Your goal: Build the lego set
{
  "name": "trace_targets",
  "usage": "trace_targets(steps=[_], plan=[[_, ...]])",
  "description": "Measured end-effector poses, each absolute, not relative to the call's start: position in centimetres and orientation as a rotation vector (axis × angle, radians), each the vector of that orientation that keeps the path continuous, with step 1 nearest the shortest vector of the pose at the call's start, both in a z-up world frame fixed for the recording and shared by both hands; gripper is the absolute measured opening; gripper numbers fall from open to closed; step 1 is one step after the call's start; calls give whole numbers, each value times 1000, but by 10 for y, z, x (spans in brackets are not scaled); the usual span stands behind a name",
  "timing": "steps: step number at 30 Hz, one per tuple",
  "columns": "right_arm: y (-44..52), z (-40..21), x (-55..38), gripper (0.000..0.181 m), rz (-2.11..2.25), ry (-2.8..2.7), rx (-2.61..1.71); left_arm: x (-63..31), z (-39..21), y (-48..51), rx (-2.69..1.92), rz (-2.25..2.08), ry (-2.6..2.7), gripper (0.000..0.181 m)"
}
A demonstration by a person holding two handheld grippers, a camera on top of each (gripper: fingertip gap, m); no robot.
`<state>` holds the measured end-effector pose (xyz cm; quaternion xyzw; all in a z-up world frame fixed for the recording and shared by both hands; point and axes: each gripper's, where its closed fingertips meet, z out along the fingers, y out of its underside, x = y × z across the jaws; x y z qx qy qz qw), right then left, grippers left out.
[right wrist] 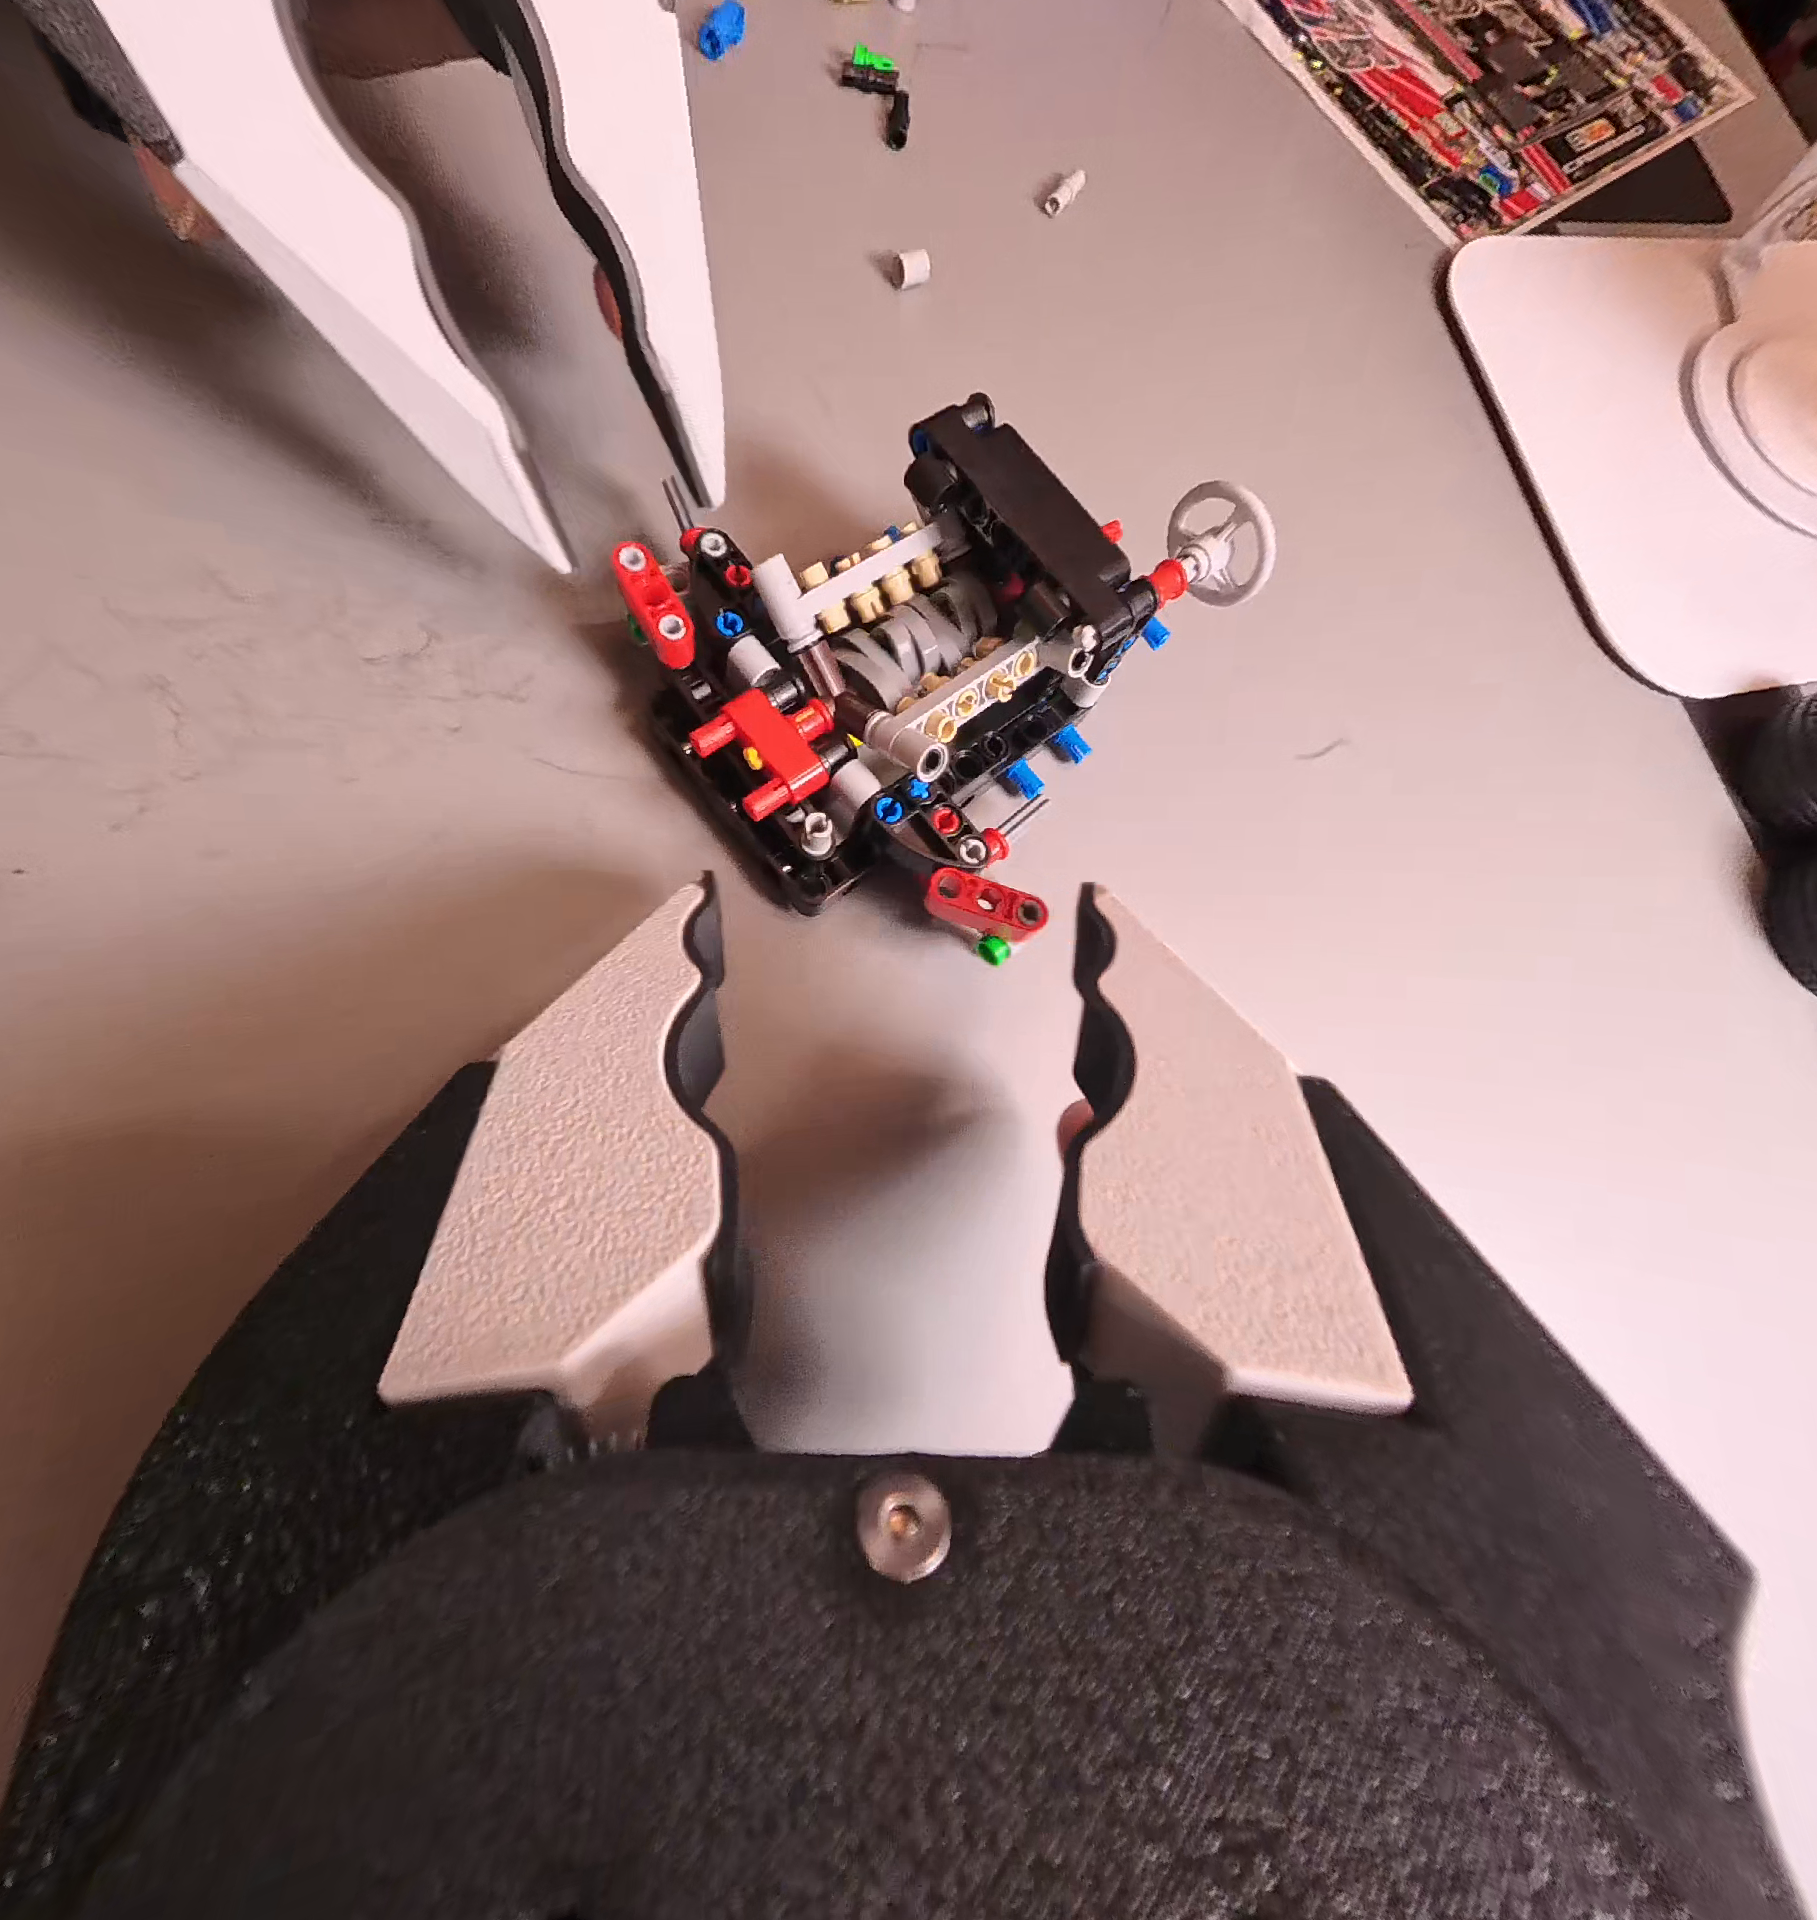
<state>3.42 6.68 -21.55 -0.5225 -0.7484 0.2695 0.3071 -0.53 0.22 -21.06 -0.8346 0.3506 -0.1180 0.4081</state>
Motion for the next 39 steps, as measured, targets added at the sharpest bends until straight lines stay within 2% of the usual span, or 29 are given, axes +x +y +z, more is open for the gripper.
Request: trace_targets(steps=[4,6,10,15,24,30,33,39], plan=[[72,-216,29,77,740,-1971,-1358,-5,-215,6,-2122,-262,870,32],[68,-220,28,73,749,-1983,-1356,-7,-219,9,-2125,-218,867,32],[57,-223,31,54,743,-1999,-1340,-7,-226,10,-2143,-219,854,31],[37,-222,35,50,741,-1992,-1338,-13,-230,10,-2152,-185,859,25],[60,-207,47,55,715,-1856,-1384,-18,-231,9,-2146,-194,872,25],[63,-219,37,63,745,-1886,-1357,-20,-233,8,-2122,-195,922,25],[55,-220,35,49,730,-1940,-1316,-22,-233,9,-2120,-179,921,25],[53,-222,56,43,634,-1980,-1315,-23,-232,8,-2128,-166,917,26]])
